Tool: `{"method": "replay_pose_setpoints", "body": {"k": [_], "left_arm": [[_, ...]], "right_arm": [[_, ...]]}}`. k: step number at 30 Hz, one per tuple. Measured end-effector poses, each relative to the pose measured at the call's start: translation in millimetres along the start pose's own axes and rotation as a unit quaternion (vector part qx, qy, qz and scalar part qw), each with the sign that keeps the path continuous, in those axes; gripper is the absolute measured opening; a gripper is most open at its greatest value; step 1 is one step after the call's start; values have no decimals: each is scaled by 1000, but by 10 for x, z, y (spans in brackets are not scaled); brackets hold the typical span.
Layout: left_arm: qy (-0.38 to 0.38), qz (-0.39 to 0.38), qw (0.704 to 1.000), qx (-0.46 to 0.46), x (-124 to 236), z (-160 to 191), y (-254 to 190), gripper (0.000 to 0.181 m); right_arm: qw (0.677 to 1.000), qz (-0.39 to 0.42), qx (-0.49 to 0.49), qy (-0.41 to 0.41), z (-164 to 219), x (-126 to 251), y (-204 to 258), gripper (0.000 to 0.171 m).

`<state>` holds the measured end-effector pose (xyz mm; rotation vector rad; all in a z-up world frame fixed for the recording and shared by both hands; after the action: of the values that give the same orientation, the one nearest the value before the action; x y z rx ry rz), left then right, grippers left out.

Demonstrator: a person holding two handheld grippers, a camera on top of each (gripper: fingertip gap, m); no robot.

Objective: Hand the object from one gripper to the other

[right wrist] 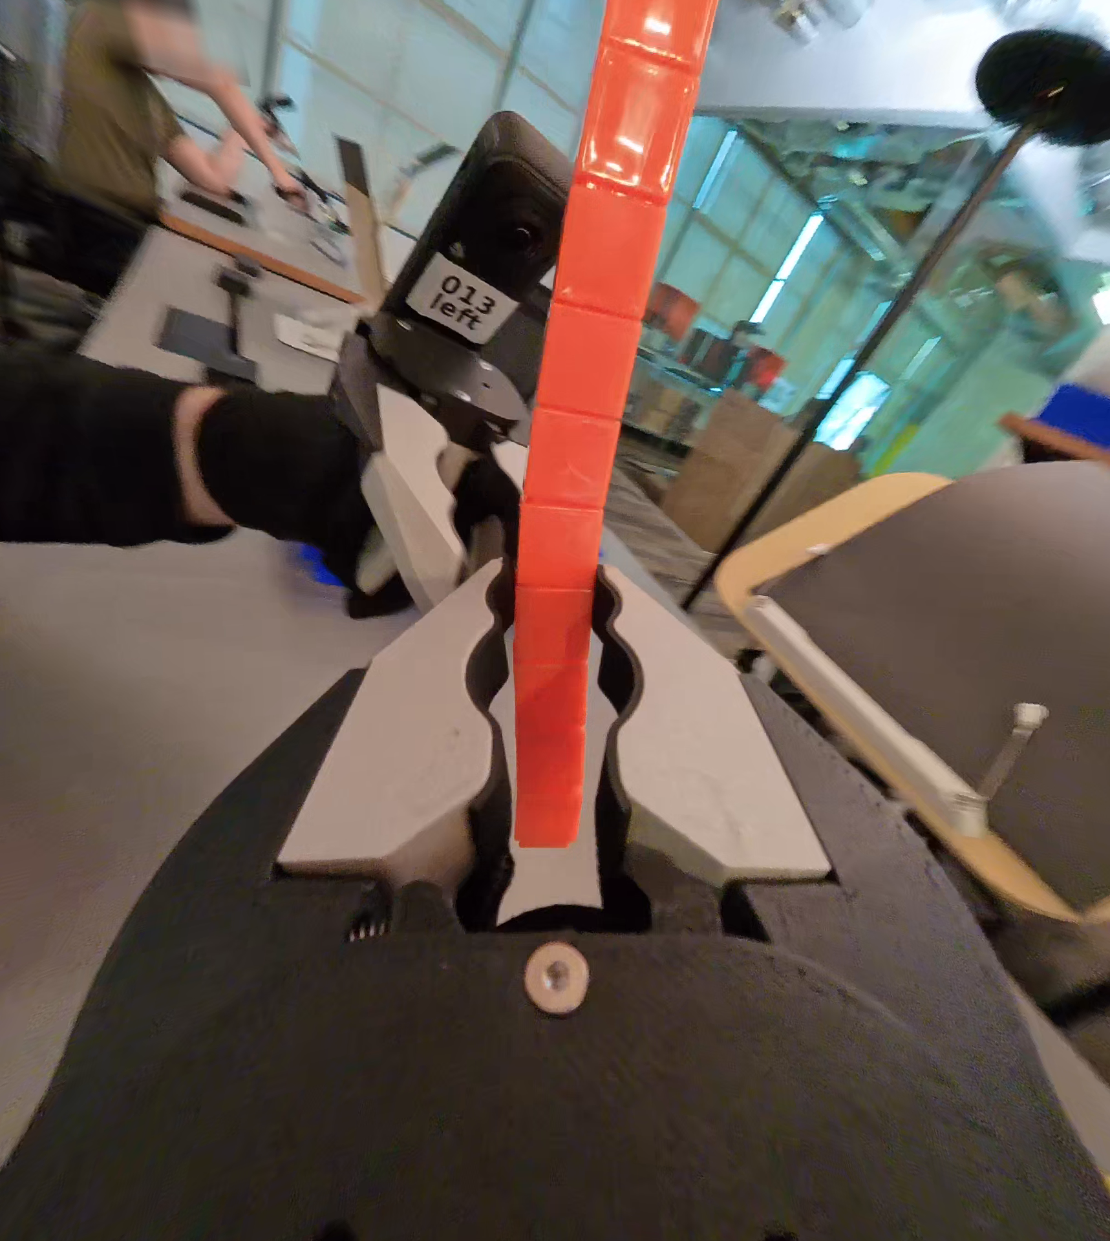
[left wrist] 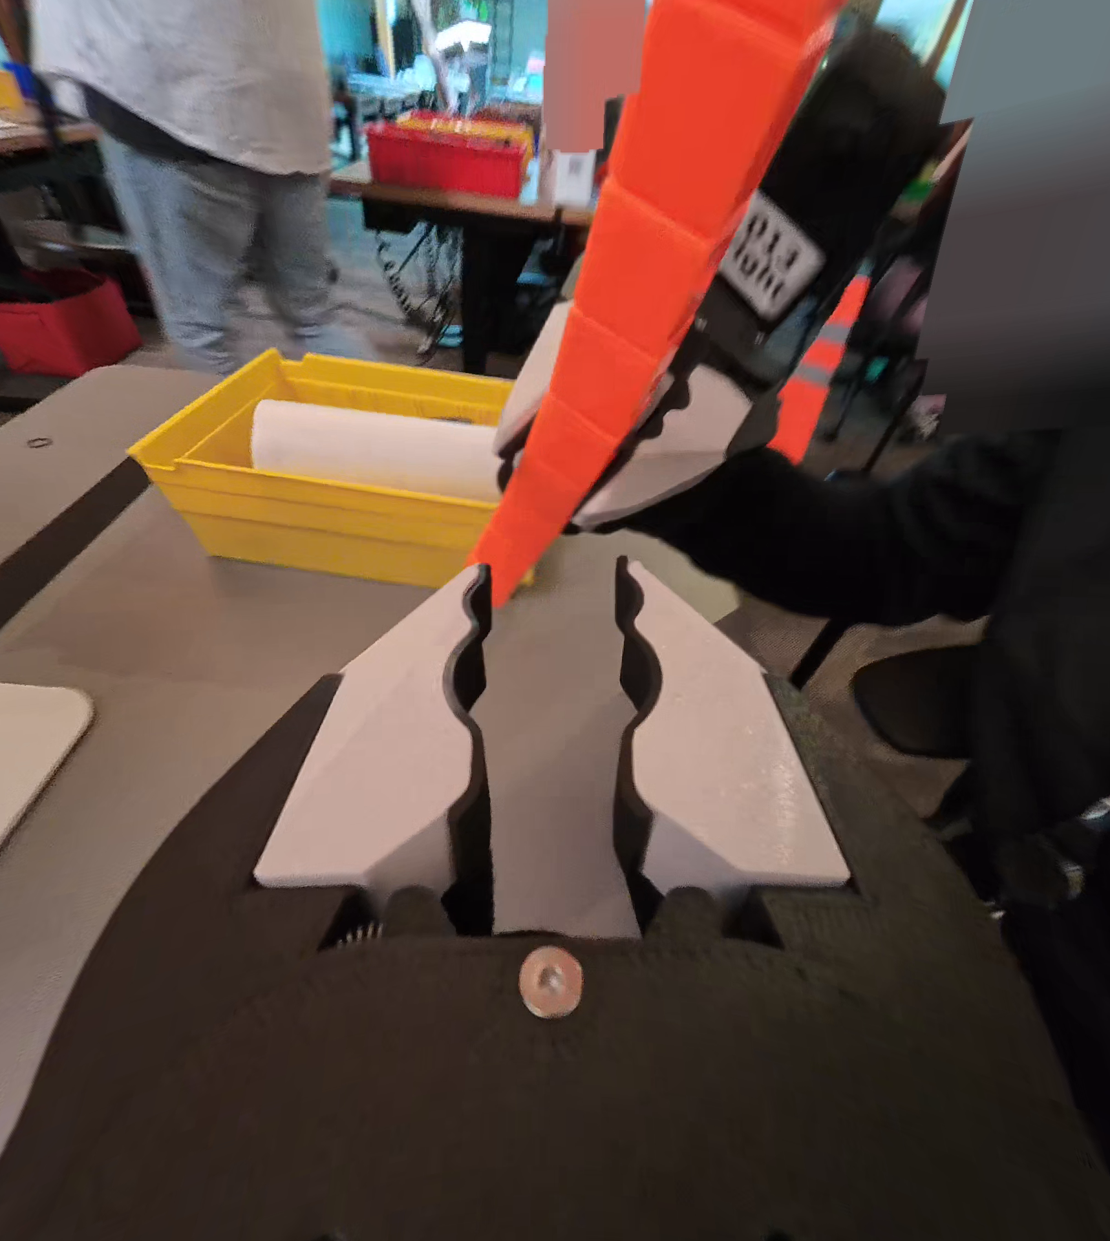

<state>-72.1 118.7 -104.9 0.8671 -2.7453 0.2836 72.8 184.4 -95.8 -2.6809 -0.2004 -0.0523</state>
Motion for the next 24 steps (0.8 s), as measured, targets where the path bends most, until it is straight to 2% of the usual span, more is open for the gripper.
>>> {"method": "replay_pose_setpoints", "body": {"k": [2,5,11,13,18,22,24], "left_arm": [[-50,36,997,45,89,-41,14,36],[-105,81,984,116,239,-68,107,38],[-151,186,944,227,338,-15,234,52],[-143,218,934,245,308,1,222,57],[-77,273,924,256,183,38,112,64],[-15,297,918,262,52,90,26,65],[16,307,914,263,-29,148,-23,59]], "right_arm": [[997,52,52,19,-16,51,-24,19],[975,110,187,53,-51,116,24,20],[887,158,418,115,-105,161,193,20],[856,162,473,134,-88,143,226,20],[803,162,555,144,-44,104,298,20],[779,161,589,140,-14,71,336,19],[773,165,598,137,-10,65,342,19]]}}
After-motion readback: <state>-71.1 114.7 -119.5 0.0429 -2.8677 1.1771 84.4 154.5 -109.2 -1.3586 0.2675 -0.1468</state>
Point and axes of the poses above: each gripper's, where its closed fingertips meet, x back along the fingers, z out of its underside, y = z × x across the jaws, the point moved 9 cm from there along x, back along the fingers, and after that the axes turned 5 degrees about y, right-handed, at the moved point
